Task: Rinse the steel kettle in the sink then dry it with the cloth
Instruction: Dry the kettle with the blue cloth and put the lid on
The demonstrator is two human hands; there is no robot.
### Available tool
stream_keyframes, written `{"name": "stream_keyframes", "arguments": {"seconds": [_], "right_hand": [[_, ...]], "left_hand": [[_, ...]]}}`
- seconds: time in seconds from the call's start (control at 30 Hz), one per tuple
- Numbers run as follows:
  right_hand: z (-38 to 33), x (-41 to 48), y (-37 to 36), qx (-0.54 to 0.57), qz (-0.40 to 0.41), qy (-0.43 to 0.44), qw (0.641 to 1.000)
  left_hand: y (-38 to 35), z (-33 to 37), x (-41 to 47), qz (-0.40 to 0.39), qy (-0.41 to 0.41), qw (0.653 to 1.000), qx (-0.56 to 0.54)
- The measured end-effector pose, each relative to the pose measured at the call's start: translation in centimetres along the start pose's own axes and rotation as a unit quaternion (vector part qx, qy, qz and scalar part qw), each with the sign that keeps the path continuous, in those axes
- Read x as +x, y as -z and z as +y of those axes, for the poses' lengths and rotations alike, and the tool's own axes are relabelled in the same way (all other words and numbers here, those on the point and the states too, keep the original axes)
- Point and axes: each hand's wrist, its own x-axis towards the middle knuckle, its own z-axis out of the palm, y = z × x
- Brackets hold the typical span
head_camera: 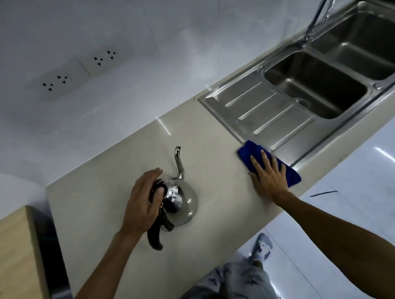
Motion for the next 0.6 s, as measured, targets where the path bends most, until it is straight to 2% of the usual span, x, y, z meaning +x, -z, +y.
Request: {"name": "stream_keyframes", "arguments": {"seconds": [0.1, 0.2, 0.27, 0.33, 0.4, 0.47, 0.57, 0.6], "right_hand": [[0.1, 0.5, -0.2, -0.009, 0.051, -0.005, 0.999], [-0.3, 1.2, 0.3, 0.016, 0.063, -0.030, 0.997], [-1.8, 1.2, 0.6, 0.079, 0.084, -0.075, 0.990], [-4.4, 0.8, 0.9, 0.204, 0.106, -0.101, 0.968], [-7.9, 0.0, 1.0, 0.331, 0.096, -0.065, 0.937], [-12.2, -1.7, 1.0, 0.451, 0.026, -0.042, 0.891], [-17.1, -3.9, 1.9, 0.624, -0.107, -0.054, 0.773], [-17.9, -3.9, 2.0, 0.649, -0.127, -0.057, 0.748]], "left_hand": [[-0.5, -0.2, 0.2, -0.001, -0.019, 1.000, 0.004], [-0.8, -0.2, 0.1, -0.004, -0.003, 1.000, -0.011], [-1.1, -0.2, -0.1, -0.003, 0.010, 0.999, -0.034], [-1.4, -0.1, -0.3, 0.004, 0.019, 0.998, -0.054], [-1.6, 0.2, -0.5, 0.016, 0.030, 0.997, -0.067], [-1.9, 0.8, -0.7, 0.029, 0.043, 0.996, -0.079], [-2.7, 1.7, -1.0, 0.055, 0.092, 0.988, -0.114], [-2.9, 1.9, -1.0, 0.062, 0.109, 0.984, -0.125]]}}
